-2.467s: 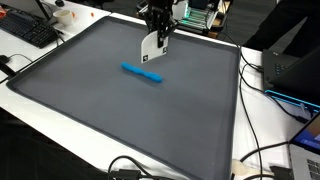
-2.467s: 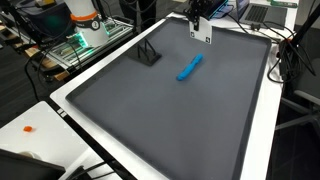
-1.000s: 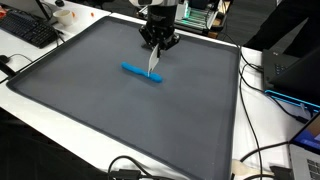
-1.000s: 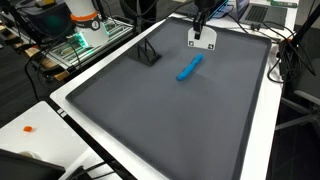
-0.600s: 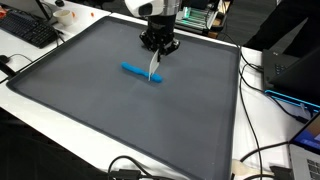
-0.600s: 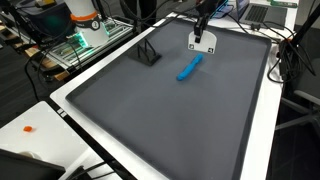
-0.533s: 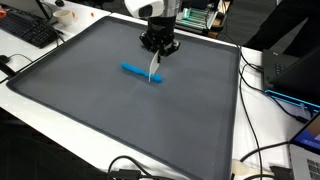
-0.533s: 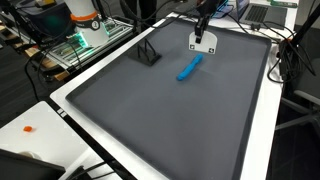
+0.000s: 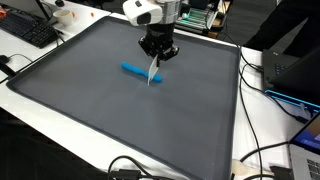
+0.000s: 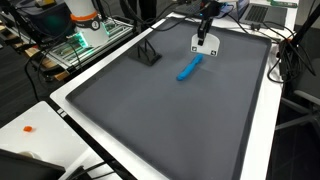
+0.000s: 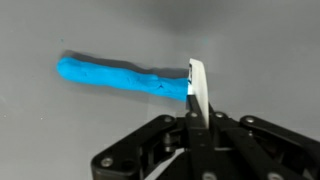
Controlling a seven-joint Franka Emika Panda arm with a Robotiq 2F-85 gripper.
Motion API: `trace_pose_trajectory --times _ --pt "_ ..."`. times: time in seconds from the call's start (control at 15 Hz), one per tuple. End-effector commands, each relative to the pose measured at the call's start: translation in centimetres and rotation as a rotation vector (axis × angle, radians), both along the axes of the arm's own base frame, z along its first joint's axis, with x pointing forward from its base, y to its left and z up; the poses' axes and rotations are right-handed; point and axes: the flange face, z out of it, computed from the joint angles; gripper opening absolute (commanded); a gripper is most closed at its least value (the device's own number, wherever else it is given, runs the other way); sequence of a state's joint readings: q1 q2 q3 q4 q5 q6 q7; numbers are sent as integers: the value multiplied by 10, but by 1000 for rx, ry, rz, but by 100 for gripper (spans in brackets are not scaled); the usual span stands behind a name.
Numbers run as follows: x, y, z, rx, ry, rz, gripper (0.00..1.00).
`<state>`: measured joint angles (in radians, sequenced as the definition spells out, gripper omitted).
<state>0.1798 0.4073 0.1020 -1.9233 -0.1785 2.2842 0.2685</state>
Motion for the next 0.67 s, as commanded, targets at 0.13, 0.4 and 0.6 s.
trace_pose_trajectory --times 0.13,0.4,0.6 --pt "8 0 -9 -21 30 3 1" --pt "12 -1 -15 -26 32 3 1" --pt "14 -2 -20 -35 36 2 1"
